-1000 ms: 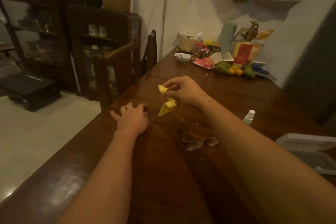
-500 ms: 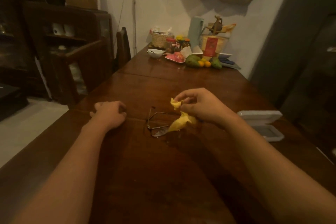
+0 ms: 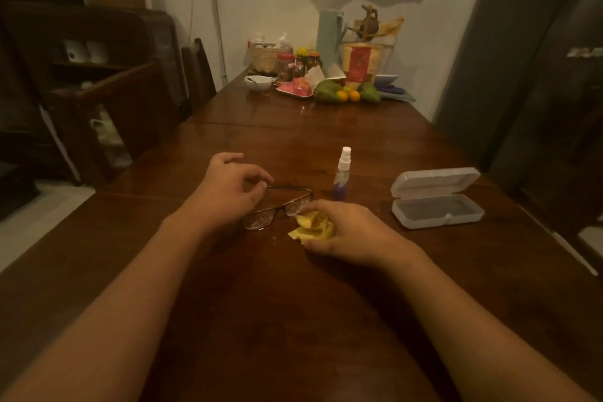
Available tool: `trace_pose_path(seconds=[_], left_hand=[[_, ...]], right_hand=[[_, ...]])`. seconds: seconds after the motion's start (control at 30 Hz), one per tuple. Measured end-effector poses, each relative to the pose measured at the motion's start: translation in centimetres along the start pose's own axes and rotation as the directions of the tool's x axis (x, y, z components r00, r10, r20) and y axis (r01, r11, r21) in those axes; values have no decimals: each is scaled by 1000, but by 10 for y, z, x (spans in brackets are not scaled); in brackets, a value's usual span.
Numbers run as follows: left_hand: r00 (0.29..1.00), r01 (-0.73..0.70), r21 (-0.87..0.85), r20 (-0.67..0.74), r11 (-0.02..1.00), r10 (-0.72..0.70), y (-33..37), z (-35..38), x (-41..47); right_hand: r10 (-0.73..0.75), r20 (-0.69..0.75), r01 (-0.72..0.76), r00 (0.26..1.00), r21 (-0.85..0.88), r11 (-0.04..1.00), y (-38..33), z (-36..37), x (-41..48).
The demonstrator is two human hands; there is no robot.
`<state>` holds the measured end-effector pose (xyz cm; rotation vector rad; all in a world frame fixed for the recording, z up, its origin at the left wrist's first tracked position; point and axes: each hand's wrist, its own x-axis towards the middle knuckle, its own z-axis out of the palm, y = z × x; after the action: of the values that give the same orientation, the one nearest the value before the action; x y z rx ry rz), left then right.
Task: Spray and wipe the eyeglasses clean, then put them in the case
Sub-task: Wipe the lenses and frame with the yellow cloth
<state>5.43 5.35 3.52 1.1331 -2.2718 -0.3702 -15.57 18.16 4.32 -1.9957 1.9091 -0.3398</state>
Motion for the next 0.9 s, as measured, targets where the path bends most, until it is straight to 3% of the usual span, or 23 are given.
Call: trace_pose_path(seconds=[0.2, 0.4, 0.5, 0.6, 0.77, 0.9], left_hand=[[984, -152, 64, 105, 986, 145, 12, 6, -3], [978, -137, 185, 180, 973, 104, 23, 9, -3], [986, -71, 203, 163, 977, 38, 32, 9, -4], [990, -53, 239, 142, 970, 19, 35, 6, -5], [997, -52, 77, 65, 996, 47, 39, -1, -8], [1000, 10, -108, -6, 994, -10, 46, -3, -10]], right_hand=[[-27, -17, 26, 999, -59, 998, 0, 7, -4], [-184, -113, 179, 976, -57, 982, 0, 11, 1], [-170, -154, 171, 973, -4, 985, 3, 12, 3], [-68, -195, 106, 978, 194, 975, 9, 11, 4], [29, -341, 131, 940, 439, 889, 16, 6, 7], [67, -513, 208, 856, 460, 863, 16, 3, 8]])
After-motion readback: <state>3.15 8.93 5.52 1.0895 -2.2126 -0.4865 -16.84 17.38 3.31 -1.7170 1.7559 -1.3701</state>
